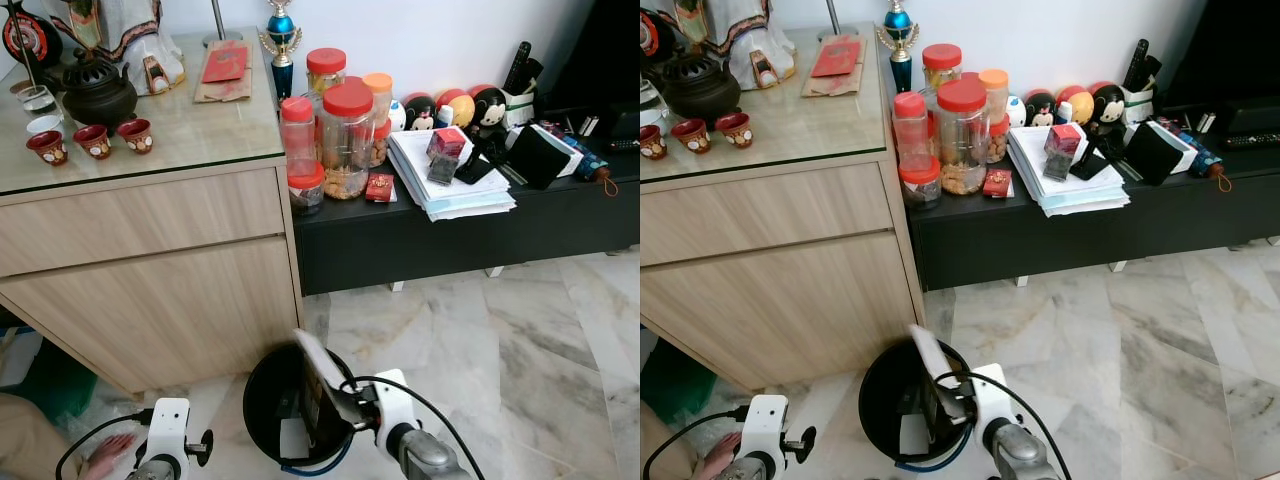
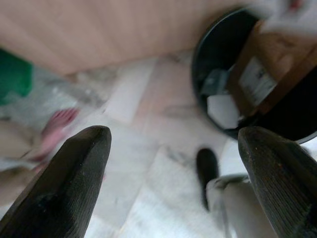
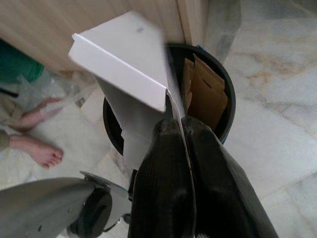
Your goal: Picking trash to rubbish bin
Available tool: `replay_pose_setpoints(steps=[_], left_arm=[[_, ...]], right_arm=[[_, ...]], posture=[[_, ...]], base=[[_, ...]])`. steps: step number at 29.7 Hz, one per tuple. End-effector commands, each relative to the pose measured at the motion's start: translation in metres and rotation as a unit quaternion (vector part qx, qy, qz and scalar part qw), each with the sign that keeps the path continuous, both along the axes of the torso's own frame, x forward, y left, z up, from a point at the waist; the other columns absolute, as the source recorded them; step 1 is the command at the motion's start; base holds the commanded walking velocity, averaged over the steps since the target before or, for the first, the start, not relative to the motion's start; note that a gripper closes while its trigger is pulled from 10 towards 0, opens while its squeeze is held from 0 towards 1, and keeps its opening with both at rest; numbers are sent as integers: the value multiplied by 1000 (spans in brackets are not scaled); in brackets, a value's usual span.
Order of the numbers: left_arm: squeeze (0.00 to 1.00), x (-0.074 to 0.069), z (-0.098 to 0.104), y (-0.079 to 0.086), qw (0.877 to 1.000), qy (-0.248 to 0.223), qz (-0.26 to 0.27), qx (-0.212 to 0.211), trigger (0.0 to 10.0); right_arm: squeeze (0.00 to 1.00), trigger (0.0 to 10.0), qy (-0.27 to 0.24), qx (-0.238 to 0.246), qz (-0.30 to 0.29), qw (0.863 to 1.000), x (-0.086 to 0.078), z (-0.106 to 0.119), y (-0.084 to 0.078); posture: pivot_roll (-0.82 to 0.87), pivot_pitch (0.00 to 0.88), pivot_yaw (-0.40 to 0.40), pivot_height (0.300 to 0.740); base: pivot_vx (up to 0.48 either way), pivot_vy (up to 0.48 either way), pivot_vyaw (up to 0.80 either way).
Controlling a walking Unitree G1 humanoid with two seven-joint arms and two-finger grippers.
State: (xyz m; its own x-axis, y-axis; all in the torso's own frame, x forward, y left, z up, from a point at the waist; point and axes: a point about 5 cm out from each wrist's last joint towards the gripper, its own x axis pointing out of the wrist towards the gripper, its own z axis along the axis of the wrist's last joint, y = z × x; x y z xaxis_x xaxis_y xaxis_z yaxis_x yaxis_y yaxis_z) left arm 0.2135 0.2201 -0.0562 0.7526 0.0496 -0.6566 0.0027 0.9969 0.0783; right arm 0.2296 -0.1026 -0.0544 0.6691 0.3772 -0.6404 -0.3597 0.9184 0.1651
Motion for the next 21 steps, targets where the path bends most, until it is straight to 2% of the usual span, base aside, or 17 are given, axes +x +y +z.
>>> replay_pose_setpoints(steps=[1, 8, 14, 15, 16, 17, 21], left_arm=[[0, 3, 0, -6, 999, 12, -28, -8, 10000], [0, 15, 5, -18, 997, 4, -69, -18, 10000], [0, 16, 5, -20, 997, 7, -78, -22, 10000], [329, 15, 5, -20, 997, 7, -77, -22, 10000], [329, 15, 5, -20, 997, 7, -76, -22, 10000], [1000, 13, 4, -19, 997, 11, -74, -24, 10000], [1000, 11, 2, -19, 997, 14, -74, -24, 10000]], right_arm=[[0, 10000, -5, -1, 4, 1000, 4, 3, 2], [0, 10000, -8, 0, 9, 1000, 6, 4, 3], [0, 10000, -7, 1, 1, 1000, 5, 4, 2], [0, 10000, -7, 1, 0, 1000, 5, 3, 1], [0, 10000, -6, 1, -2, 1000, 5, 3, 1], [0, 10000, -5, 3, -10, 1000, 5, 3, -1], [0, 10000, -4, 3, -13, 1000, 5, 3, -2]], posture=[[155, 110, 32, 740], [151, 102, 32, 740], [149, 104, 28, 740], [149, 105, 27, 740], [149, 105, 27, 740], [149, 105, 27, 740], [152, 105, 25, 740]], base=[[0, 0, 0], [0, 0, 0], [0, 0, 0], [0, 0, 0], [0, 0, 0], [0, 0, 0], [0, 0, 0]])
